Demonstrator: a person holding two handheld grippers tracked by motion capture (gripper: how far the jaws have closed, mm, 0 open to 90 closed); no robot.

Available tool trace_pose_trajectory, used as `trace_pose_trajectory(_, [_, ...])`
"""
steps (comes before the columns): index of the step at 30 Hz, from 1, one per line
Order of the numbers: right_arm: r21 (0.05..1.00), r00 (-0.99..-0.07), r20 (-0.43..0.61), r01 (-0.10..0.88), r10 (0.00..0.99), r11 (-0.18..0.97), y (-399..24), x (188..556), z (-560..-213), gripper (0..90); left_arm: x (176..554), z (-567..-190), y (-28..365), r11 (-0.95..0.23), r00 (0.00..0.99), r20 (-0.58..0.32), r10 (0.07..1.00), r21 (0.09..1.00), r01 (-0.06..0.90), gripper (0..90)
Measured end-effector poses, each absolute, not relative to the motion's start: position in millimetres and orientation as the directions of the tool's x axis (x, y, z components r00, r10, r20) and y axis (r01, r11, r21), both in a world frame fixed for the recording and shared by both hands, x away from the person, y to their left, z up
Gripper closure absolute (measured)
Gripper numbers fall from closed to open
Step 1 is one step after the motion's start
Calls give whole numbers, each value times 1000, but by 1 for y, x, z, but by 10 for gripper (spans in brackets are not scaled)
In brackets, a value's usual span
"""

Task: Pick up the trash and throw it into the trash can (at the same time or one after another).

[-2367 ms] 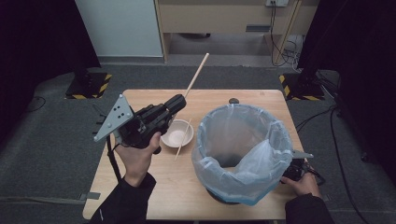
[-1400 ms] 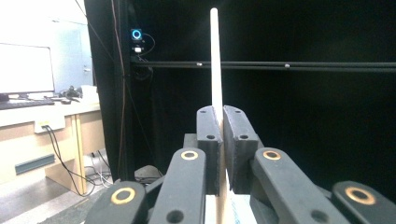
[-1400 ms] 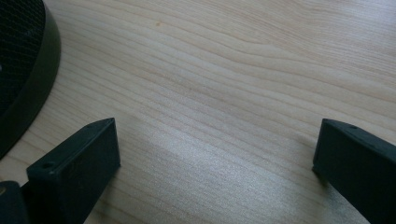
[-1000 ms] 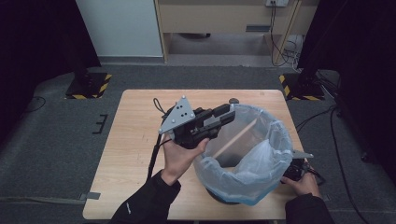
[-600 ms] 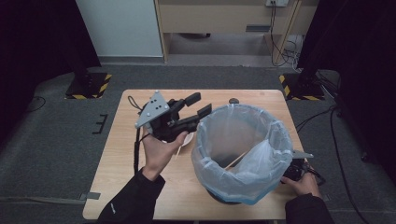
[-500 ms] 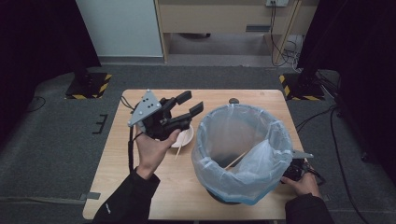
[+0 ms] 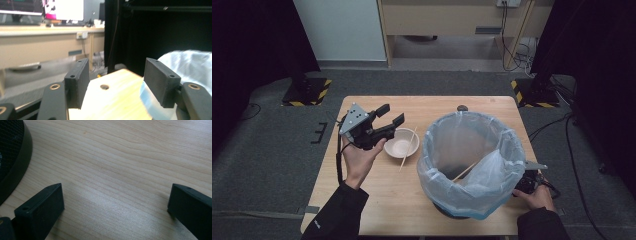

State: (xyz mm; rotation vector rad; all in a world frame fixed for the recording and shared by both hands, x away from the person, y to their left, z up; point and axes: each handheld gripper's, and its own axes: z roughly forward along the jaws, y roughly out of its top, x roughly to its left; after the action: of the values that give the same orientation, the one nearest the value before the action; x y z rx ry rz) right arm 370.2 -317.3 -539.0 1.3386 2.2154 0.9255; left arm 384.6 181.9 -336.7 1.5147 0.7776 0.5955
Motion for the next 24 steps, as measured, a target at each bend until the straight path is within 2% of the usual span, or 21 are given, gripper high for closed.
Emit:
trace_pose_trajectory(9, [708,-468,7,626,884,326,-317,370,-539,8,408,-378,186,-86,575,-68,815,968,236,357])
trace_pose_trajectory(24, [708,-468,7,626,884,326,-317,370,-539,8,433,-429,175,-183,545,-54,837,910,371,388])
